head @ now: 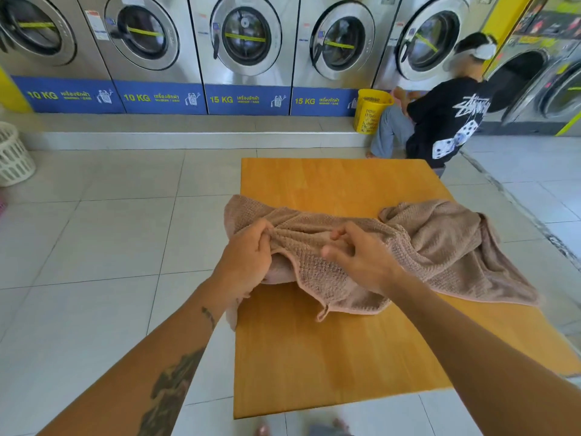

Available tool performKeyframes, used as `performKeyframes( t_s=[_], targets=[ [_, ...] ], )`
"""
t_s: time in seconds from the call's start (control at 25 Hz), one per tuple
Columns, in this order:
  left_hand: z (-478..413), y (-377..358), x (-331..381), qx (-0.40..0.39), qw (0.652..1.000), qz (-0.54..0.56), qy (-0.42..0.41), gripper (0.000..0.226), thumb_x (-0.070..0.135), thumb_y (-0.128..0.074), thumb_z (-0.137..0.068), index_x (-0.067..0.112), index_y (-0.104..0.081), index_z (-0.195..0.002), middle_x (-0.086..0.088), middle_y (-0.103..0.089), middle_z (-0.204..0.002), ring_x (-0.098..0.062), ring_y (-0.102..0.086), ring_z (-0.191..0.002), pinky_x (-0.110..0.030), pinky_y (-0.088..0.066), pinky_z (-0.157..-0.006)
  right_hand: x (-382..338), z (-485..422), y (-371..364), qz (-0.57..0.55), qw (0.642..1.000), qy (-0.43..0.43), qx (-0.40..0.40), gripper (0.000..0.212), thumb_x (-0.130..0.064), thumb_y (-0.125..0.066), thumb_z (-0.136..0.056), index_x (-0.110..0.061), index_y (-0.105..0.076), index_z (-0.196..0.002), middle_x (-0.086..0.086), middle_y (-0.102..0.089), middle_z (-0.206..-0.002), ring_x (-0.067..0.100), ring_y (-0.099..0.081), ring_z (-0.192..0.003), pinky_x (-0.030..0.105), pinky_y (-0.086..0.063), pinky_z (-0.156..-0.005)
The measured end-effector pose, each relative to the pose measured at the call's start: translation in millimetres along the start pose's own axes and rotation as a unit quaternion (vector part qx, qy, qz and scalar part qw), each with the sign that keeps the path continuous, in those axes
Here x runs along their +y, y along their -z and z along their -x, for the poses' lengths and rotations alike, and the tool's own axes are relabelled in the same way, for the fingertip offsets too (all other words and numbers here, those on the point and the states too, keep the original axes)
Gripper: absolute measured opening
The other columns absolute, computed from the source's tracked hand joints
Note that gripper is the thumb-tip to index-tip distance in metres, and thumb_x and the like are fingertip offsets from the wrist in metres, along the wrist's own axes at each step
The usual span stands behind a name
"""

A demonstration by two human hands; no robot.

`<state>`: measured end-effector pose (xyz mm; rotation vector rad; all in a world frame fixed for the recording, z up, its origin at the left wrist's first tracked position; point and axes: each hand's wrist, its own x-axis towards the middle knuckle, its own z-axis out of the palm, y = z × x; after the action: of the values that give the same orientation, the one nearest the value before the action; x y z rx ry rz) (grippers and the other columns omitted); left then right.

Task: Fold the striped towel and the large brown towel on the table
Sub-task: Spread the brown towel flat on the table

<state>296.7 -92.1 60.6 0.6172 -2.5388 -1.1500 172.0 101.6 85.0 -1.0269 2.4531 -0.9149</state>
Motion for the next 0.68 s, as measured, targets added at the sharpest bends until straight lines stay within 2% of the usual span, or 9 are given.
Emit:
performKeyframes(
  t_s=[0.12, 0.24, 0.32, 0.44, 0.48, 0.56, 0.6, 0.64, 0.68],
  targets=[
    [4.7, 4.9, 13.7, -0.066, 0.998, 0.005, -0.001, 0.008, 0.040, -0.050, -0.098, 0.034, -0.048, -0.103, 0.011, -0.058, -0.091, -0.011, -0.057, -0.082, -0.025, -0.045, -0.068, 5.4, 7.9, -3.6, 0.184, 0.982, 0.013, -0.047, 0.047, -0.026, -0.072, -0.073, -0.026, -0.041, -0.110, -0.006, -0.058, -0.084, 0.018, -0.060, -0.075, 0.029, -0.044, -0.058],
    [22.0, -1.2, 20.2, -0.186, 0.978, -0.097, -0.015, 0.054, 0.042, -0.068, -0.079, 0.043, -0.032, -0.119, 0.015, -0.045, -0.105, -0.014, -0.050, -0.100, -0.038, -0.048, -0.088, 16.3, 11.8, 1.0, 0.301, 0.949, -0.071, 0.067, 0.053, -0.019, -0.059, -0.065, -0.020, -0.041, -0.115, 0.004, -0.049, -0.113, 0.030, -0.050, -0.107, 0.040, -0.044, -0.086],
    [30.0, -7.3, 25.8, -0.188, 0.970, -0.151, -0.027, 0.061, 0.024, -0.065, -0.080, 0.043, -0.026, -0.123, 0.013, -0.041, -0.105, -0.017, -0.048, -0.103, -0.042, -0.047, -0.094, 16.0, 19.5, 6.9, 0.254, 0.956, -0.107, 0.101, 0.043, -0.019, -0.056, -0.073, -0.016, -0.043, -0.113, 0.008, -0.047, -0.116, 0.031, -0.048, -0.108, 0.044, -0.043, -0.088],
    [37.3, -15.0, 37.3, -0.123, 0.978, -0.160, -0.052, 0.035, 0.023, -0.059, -0.083, 0.037, -0.037, -0.106, 0.013, -0.050, -0.092, -0.016, -0.053, -0.088, -0.043, -0.051, -0.082, 16.3, 47.6, -2.1, 0.095, 0.990, -0.090, 0.044, 0.021, -0.018, -0.056, -0.083, -0.019, -0.050, -0.104, -0.001, -0.055, -0.103, 0.020, -0.058, -0.086, 0.035, -0.049, -0.065],
    [40.2, -17.7, 45.0, -0.104, 0.980, -0.164, -0.053, 0.023, 0.030, -0.058, -0.083, 0.034, -0.041, -0.099, 0.012, -0.053, -0.086, -0.017, -0.054, -0.081, -0.043, -0.052, -0.076, 17.2, 60.8, -10.4, 0.057, 0.996, -0.068, -0.023, 0.027, -0.022, -0.061, -0.082, -0.020, -0.052, -0.109, -0.002, -0.056, -0.104, 0.019, -0.059, -0.089, 0.037, -0.053, -0.068],
    [48.9, -28.7, 68.8, -0.065, 0.980, -0.179, -0.048, 0.018, 0.047, -0.054, -0.081, 0.031, -0.047, -0.086, 0.011, -0.056, -0.078, -0.016, -0.054, -0.076, -0.044, -0.051, -0.072, 23.9, 80.4, -30.4, 0.020, 0.988, -0.053, -0.146, 0.067, -0.043, -0.071, -0.071, -0.024, -0.045, -0.130, -0.003, -0.049, -0.121, 0.021, -0.050, -0.110, 0.042, -0.052, -0.088],
    [55.4, -34.7, 80.6, -0.056, 0.980, -0.189, -0.036, 0.023, 0.052, -0.052, -0.079, 0.030, -0.048, -0.080, 0.010, -0.056, -0.077, -0.015, -0.053, -0.075, -0.043, -0.051, -0.071, 26.0, 86.5, -41.9, 0.024, 0.987, -0.058, -0.147, 0.084, -0.056, -0.069, -0.065, -0.027, -0.039, -0.137, -0.002, -0.043, -0.129, 0.023, -0.042, -0.117, 0.045, -0.047, -0.095],
    [61.1, -40.1, 88.3, -0.051, 0.980, -0.192, -0.025, 0.026, 0.054, -0.051, -0.079, 0.028, -0.049, -0.077, 0.009, -0.056, -0.076, -0.015, -0.053, -0.075, -0.044, -0.051, -0.070, 30.1, 87.9, -55.4, 0.021, 0.991, -0.074, -0.107, 0.088, -0.061, -0.065, -0.062, -0.028, -0.037, -0.139, 0.000, -0.040, -0.132, 0.025, -0.038, -0.121, 0.048, -0.044, -0.098],
    [67.1, -45.5, 95.3, -0.048, 0.979, -0.196, -0.009, 0.028, 0.055, -0.051, -0.080, 0.028, -0.049, -0.076, 0.008, -0.056, -0.077, -0.015, -0.052, -0.076, -0.043, -0.051, -0.070, 30.6, 88.7, -61.5, -0.014, 0.995, -0.093, -0.038, 0.075, -0.057, -0.061, -0.066, -0.027, -0.043, -0.132, 0.003, -0.044, -0.131, 0.028, -0.040, -0.119, 0.050, -0.044, -0.096]
  ],
)
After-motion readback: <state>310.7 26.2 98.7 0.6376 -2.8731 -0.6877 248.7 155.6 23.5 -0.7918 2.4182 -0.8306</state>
